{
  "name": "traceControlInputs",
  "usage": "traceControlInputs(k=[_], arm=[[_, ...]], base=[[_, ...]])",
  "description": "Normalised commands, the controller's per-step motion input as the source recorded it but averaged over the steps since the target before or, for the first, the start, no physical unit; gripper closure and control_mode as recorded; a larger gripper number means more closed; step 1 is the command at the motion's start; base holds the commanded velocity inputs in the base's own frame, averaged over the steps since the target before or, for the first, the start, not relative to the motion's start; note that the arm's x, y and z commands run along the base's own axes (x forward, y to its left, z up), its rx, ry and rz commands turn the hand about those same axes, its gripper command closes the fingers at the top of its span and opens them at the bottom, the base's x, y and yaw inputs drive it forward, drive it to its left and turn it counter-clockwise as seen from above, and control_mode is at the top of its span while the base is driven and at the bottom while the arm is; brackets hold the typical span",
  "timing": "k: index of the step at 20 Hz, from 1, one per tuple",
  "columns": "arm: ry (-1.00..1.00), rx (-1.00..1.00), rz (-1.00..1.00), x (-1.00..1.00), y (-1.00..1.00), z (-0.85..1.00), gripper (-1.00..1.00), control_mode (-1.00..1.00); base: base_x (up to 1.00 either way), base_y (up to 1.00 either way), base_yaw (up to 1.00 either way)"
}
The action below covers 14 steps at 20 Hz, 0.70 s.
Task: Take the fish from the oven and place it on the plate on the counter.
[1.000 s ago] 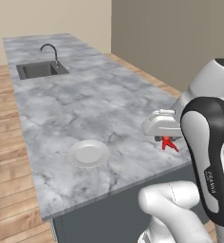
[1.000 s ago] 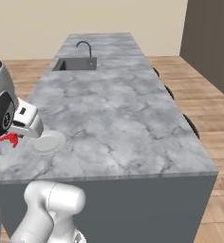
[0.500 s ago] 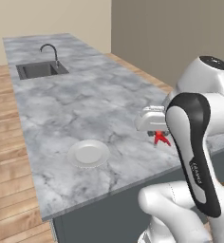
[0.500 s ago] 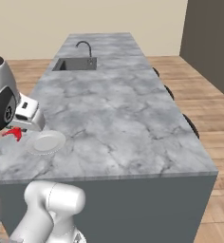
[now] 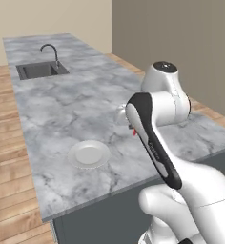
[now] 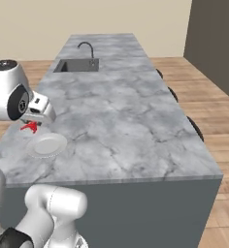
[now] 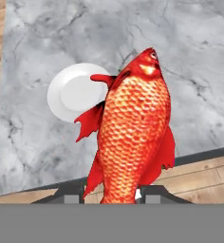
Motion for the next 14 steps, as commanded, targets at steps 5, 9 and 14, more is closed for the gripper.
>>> traceControlInputs(k=[5,9,14], arm=[[0.14,0.02,0.11,0.93,0.16,-0.61,1.00,-1.00],[0.32,0.08,0.27,0.86,0.02,-0.38,1.00,-1.00],[0.24,-0.02,0.29,0.56,0.19,-0.09,1.00,-1.00]], base=[[0.00,0.00,0.00],[0.00,0.00,0.00],[0.00,0.00,0.00]])
